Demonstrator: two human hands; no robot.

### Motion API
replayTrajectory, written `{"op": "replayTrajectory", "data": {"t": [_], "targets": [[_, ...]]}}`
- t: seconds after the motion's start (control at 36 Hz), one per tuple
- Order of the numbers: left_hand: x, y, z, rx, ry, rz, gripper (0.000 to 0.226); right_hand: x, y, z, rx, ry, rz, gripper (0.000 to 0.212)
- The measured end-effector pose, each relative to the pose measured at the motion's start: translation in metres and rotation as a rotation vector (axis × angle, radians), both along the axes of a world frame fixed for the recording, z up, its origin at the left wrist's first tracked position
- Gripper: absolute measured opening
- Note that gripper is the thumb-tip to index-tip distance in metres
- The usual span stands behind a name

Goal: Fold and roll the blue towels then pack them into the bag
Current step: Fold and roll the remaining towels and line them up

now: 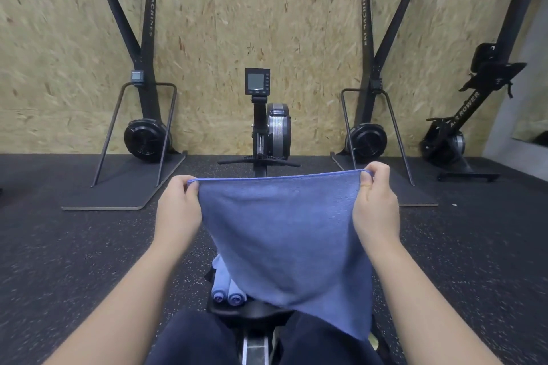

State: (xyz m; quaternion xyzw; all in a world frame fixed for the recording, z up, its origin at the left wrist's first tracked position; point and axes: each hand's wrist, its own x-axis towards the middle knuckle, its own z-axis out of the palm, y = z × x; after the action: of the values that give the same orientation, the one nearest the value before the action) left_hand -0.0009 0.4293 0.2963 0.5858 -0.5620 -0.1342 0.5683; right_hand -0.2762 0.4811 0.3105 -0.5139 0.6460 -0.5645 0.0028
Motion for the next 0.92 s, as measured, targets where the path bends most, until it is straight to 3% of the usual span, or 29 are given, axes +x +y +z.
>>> {"op": "replayTrajectory", "data": {"t": [0.19,0.39,0.53,0.69,0.83,0.92], "targets": [[0.001,0.004,0.0,0.068,0.173,-0.083,0.027,-0.001,-0.001,0.0,0.028,-0.027,0.069,0.021],[-0.009,0.018,0.018,0.205,0.422,-0.231,0.018,0.01,0.005,0.009,0.004,-0.102,0.121,0.028],[-0.025,0.051,0.041,0.139,0.563,-0.526,0.02,0.027,0.013,0.022,-0.005,-0.154,0.217,0.026],[-0.039,0.075,0.053,0.039,0.396,-0.749,0.016,0.048,0.022,0.034,0.045,-0.137,0.413,0.013],[-0.048,0.076,0.05,-0.014,0.091,-0.763,0.026,0.06,0.031,0.037,0.04,-0.112,0.568,0.011],[-0.051,0.08,0.051,-0.074,0.054,-0.734,0.03,0.062,0.038,0.04,-0.002,-0.091,0.604,0.01]]}}
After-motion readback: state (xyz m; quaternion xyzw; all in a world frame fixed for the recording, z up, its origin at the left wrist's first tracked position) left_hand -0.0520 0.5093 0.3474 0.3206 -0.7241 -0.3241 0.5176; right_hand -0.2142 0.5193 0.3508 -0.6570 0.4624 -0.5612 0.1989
